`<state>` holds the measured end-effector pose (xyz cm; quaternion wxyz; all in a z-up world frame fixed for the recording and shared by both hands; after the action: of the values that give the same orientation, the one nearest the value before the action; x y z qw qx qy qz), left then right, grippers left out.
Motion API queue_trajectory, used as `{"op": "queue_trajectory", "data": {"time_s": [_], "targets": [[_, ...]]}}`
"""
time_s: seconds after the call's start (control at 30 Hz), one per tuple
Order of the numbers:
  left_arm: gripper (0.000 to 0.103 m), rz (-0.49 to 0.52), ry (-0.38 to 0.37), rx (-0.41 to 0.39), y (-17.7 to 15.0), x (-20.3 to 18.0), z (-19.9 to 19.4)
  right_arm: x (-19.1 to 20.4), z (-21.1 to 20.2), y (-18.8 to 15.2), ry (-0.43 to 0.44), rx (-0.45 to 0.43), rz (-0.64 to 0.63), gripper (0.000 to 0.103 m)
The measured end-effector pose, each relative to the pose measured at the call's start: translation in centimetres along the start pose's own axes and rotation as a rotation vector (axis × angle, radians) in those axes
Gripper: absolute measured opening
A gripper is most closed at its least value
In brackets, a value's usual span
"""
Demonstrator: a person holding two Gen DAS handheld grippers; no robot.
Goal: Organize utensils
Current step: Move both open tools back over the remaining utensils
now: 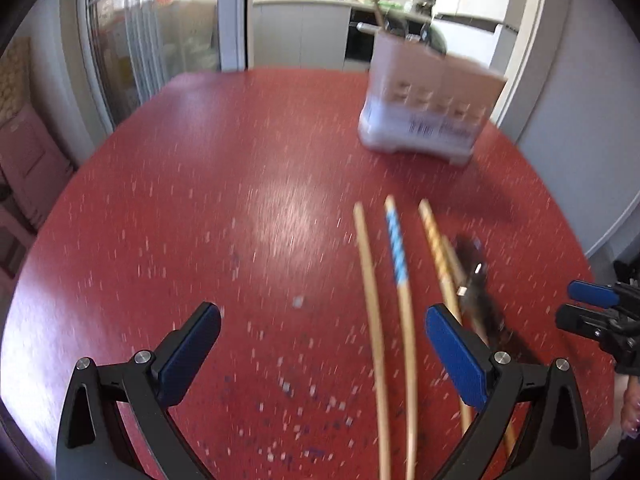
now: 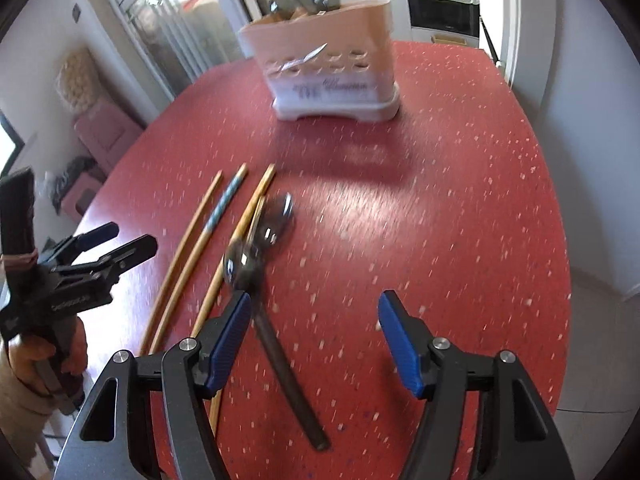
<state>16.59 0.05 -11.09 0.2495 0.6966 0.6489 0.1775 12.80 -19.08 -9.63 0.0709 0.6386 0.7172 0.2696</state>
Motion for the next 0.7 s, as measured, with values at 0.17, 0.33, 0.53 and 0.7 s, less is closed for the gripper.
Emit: {"op": "queue_trajectory", "data": {"time_s": [0.17, 0.33, 0.53, 0.7], "targets": [[0.103, -0.012, -0.001, 0.044, -1.5, 0.5, 1.0, 1.3, 0.1, -1.3, -0.018, 0.021, -0.055, 0.07], [0.103, -0.018, -0.021, 0.063, -1.7, 0.5, 1.5, 1.6, 0.7, -1.8, -0.04, 0.055, -0.063, 0.07], [0.103, 0.011, -0.01, 0.091, -1.4, 0.2, 2.8, 1.8, 1.2, -2.0, -0.083, 0.085, -0.094, 0.07], [0.103, 0.02, -0.013, 0.11, -0.8, -0.1, 3.7, 2.5, 2.2, -1.8, -0.124, 0.12, -0.151, 0.07]]}}
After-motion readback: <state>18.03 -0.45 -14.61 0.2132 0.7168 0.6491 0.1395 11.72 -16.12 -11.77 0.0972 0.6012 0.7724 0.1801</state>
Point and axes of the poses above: each gripper's, at about its wrist camera, not at the fingertips, and z roughly the way its jaws point, x to its left, y to its top, the point moved 6 cm from there along z, roughly the way its jaws point, and after that the axes turned 2 degrees about z, right-handed, at the moved point
